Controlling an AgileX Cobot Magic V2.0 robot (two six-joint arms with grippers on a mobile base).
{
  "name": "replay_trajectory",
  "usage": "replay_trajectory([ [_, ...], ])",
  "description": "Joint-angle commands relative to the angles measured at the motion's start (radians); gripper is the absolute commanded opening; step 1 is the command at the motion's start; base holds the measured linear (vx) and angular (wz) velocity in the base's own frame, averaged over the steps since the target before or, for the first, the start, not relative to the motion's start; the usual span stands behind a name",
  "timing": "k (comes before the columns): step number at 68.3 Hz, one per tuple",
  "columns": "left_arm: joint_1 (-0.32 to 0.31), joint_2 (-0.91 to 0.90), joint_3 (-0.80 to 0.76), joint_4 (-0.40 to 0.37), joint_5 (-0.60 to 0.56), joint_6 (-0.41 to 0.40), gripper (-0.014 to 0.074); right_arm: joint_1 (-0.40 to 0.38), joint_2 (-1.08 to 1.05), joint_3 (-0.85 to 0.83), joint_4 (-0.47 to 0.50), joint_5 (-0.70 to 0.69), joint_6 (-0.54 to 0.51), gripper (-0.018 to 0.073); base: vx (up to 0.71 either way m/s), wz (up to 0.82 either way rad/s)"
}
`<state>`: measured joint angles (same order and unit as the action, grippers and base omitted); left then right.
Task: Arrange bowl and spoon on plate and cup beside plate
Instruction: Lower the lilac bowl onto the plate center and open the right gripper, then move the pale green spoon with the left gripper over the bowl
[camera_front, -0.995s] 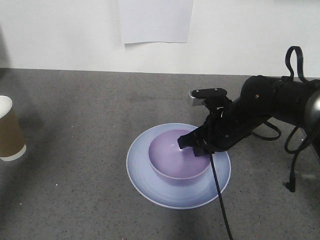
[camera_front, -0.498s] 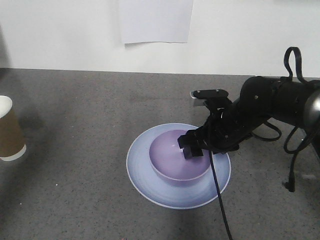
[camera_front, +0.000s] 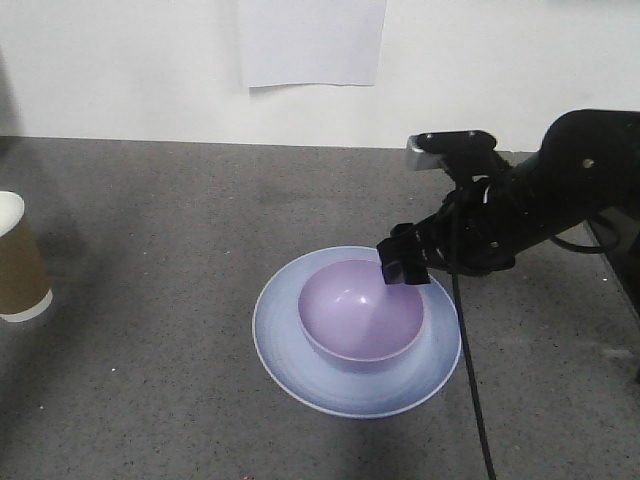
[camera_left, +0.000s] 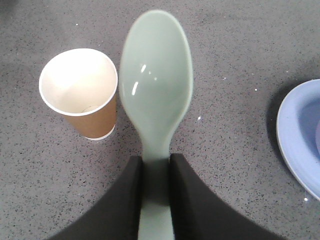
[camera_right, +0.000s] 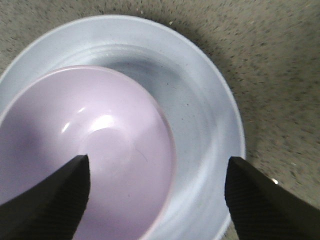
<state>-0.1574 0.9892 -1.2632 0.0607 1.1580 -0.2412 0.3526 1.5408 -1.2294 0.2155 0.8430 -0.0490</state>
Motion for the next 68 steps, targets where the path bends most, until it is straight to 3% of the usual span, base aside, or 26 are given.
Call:
replay_trajectory([
  [1, -0.007, -0.008, -0.02, 0.003, -0.062, -0.009, -0.0006, -0.024, -0.102, -0.027, -0.03, 0.008, 0.017, 0.0549, 0.0, 0.0],
  [26, -0.007, -0.008, -0.02, 0.002, -0.062, -0.009, -0.0006, -0.299, -0.364, -0.027, -0.03, 0.158, -0.05, 0.0549, 0.0, 0.0],
  [40, -0.007, -0.008, -0.02, -0.001, -0.062, 0.004, -0.0006, -0.397, -0.494, -0.026, -0.032, 0.222, -0.079, 0.0549, 0.0, 0.0],
  [52, -0.007, -0.005, -0.021, -0.061, -0.065, 0.117, -0.0006, -0.397, -0.554, -0.026, -0.036, 0.216, -0.083, 0.0549, 0.0, 0.0],
  [68, -0.007, 0.086, -0.092, -0.231, -0.024, 0.33, -0.0006, -0.397, -0.559, -0.026, -0.03, 0.218, -0.086, 0.0549, 0.0, 0.0],
])
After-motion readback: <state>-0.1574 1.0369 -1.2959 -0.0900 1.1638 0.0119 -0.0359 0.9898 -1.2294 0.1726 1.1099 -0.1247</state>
